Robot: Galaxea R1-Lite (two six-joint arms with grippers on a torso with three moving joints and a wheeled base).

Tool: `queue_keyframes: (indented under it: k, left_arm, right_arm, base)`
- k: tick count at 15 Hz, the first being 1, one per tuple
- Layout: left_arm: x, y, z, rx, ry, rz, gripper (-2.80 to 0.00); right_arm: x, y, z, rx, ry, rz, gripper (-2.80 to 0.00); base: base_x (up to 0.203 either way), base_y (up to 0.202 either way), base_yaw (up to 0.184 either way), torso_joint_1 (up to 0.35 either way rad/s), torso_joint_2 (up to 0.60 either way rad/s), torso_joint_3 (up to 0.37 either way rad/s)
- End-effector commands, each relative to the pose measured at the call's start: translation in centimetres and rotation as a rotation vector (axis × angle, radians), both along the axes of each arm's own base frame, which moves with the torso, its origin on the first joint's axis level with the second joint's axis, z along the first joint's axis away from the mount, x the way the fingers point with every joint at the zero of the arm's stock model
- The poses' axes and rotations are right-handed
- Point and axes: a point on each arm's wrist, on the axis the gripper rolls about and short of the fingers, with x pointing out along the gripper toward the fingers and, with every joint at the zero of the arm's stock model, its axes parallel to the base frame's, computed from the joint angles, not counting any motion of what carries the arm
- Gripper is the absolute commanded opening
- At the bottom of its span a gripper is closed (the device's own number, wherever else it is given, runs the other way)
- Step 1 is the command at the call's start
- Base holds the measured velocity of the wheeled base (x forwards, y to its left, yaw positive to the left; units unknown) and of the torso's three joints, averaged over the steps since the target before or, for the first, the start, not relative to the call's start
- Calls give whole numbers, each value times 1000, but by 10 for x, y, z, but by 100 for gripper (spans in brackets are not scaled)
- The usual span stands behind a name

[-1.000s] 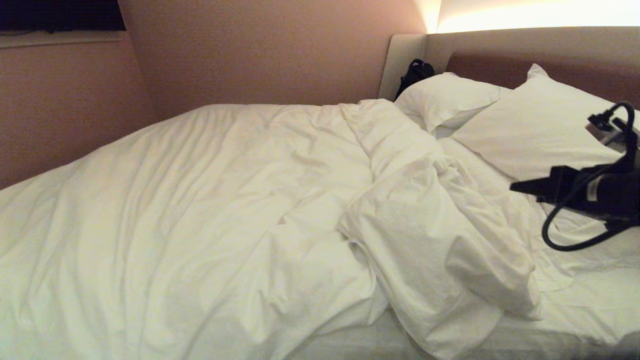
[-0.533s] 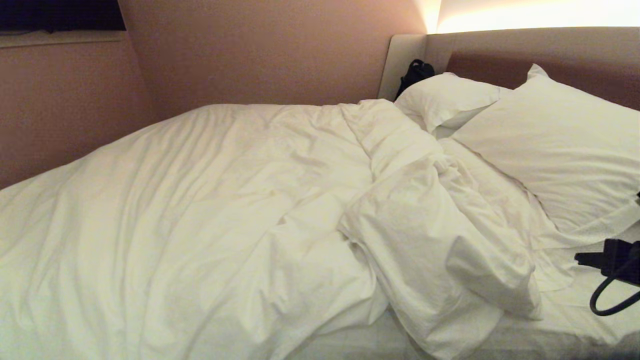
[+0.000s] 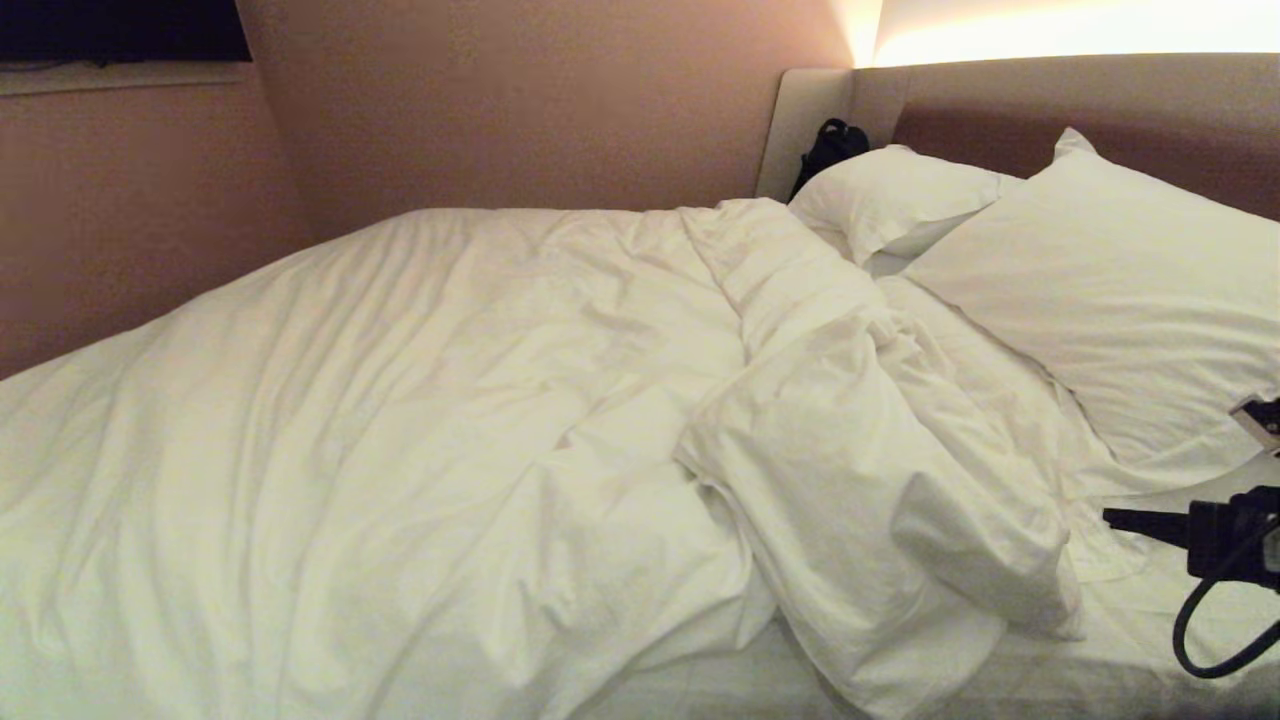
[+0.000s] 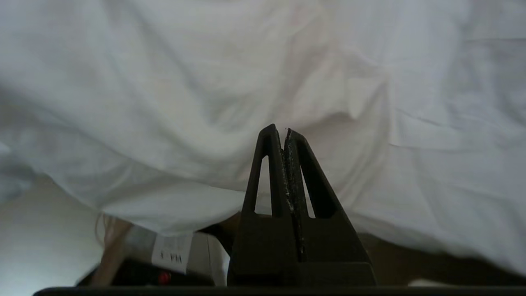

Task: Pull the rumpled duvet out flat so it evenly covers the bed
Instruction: Flatten the corners of the folded blanket

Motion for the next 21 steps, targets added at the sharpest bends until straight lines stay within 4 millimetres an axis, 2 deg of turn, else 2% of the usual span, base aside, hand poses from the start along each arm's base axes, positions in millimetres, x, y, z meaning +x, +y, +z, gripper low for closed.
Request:
queue_keyframes:
  k: [1,3,4,9,17,21]
  left_arm:
    - [0,0,0,1,0,1,-280]
    - [0,0,0,0,1,1,-280]
    - [0,0,0,-1,0,1,-280]
    - [0,0,0,-1,0,1,-280]
    - [0,0,0,-1,0,1,-280]
    - [0,0,0,0,1,1,-280]
  right_arm:
    - [14,-6,-16,-1,15,60,-280]
    - [24,-11,-27,-9,9,60,-280]
    - [27,-13,-33,-5,21,61,0]
    - [33,-20,-44,-8,25,77,0]
    - [39,-40,-77,-59,-20,260,0]
    - [29,-51,-68,-50,-74,244,0]
  base:
    - [0,0,0,0,0,0]
    - [0,0,0,0,0,0]
    - [0,0,0,0,0,0]
    - [0,0,0,0,0,0]
    - [0,0,0,0,0,0]
    - [0,0,0,0,0,0]
